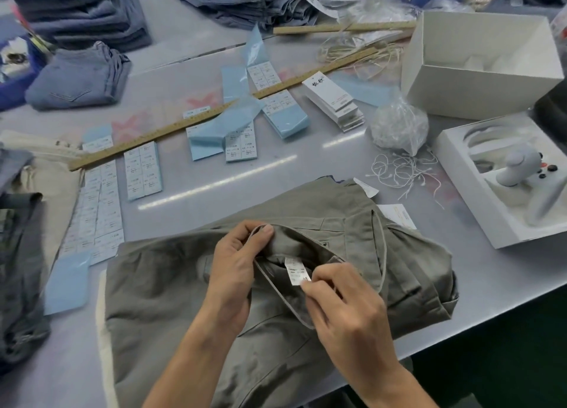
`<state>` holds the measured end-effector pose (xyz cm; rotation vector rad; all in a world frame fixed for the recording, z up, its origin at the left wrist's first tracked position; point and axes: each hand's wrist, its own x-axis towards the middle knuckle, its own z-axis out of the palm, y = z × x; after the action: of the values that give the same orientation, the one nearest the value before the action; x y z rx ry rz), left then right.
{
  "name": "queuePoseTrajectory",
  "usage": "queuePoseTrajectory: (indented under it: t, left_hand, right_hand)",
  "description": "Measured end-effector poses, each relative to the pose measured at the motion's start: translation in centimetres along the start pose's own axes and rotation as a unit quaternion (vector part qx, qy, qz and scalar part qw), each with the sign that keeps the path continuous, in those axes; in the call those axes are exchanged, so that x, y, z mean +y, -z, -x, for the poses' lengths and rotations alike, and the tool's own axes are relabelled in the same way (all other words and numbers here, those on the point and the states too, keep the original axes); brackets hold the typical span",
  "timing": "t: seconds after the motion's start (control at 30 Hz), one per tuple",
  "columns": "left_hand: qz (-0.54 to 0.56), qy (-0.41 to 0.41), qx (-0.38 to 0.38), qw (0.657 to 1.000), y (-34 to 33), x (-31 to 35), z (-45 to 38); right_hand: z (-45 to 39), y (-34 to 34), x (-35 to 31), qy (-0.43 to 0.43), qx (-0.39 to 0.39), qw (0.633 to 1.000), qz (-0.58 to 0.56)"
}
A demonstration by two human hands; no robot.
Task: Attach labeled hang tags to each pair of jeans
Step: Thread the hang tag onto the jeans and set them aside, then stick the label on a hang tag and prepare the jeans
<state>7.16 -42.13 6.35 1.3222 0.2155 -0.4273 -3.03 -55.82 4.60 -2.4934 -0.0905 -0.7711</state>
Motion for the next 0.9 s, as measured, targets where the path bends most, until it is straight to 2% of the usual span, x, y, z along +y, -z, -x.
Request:
queuePoseTrajectory:
  t: [0.23, 0.37, 0.47, 0.57, 0.63, 0.7, 0.77, 0.8, 0.83, 0.87, 0.9]
  left_hand:
    - [0.045, -0.005, -0.012, 0.999, 0.5, -0.5, 0.6]
    - [0.045, -0.015, -0.007, 0.999, 0.6, -0.8, 0.8]
    - [0.023, -0.074, 0.030, 0.997, 0.8, -0.8, 0.9]
    - [-0.020, -0.141, 0.035, 0.989, 1.3, -0.4, 1.0]
    - [-0.028, -0.182, 0.016, 0.983, 1.3, -0.2, 1.3]
    - [-0.061, -0.228, 0.008, 0.972, 1.1, -0.5, 1.2]
    - [-0.175, -0.276, 0.006, 0.945, 0.8, -1.6, 0.7]
    - [-0.258, -0.295, 0.005, 0.920, 0.8, -2.5, 0.4]
    - [-0.354, -0.313, 0.005, 0.881, 0.9, -3.5, 0.1]
    - [-0.447, -0.326, 0.001, 0.833, 1.2, -4.8, -0.2]
    - [-0.520, -0.331, -0.011, 0.787, 1.6, -6.2, -0.4]
  right_hand:
    - [1.0, -0.8, 0.0, 0.016, 0.032, 0.999, -0.008]
    - [0.8, -0.5, -0.1, 0.019, 0.025, 0.999, -0.008]
    - [0.3, 1.1, -0.3, 0.025, -0.013, 1.000, -0.013]
    - [-0.4, 3.8, 0.3, 0.046, -0.108, 0.992, 0.050]
    - [-0.5, 5.0, 1.3, 0.041, -0.104, 0.991, 0.073]
    - [-1.2, 5.7, 2.7, -0.044, -0.049, 0.997, 0.030]
    - [-2.4, 5.9, 4.1, -0.191, -0.032, 0.981, 0.006]
    - [-2.9, 5.6, 4.8, -0.263, -0.052, 0.963, 0.018]
    - [-3.4, 5.2, 5.1, -0.317, -0.074, 0.945, 0.039]
    - [-3.9, 4.8, 5.3, -0.332, -0.072, 0.938, 0.064]
    - [-4.6, 4.5, 5.0, -0.300, -0.038, 0.949, 0.087]
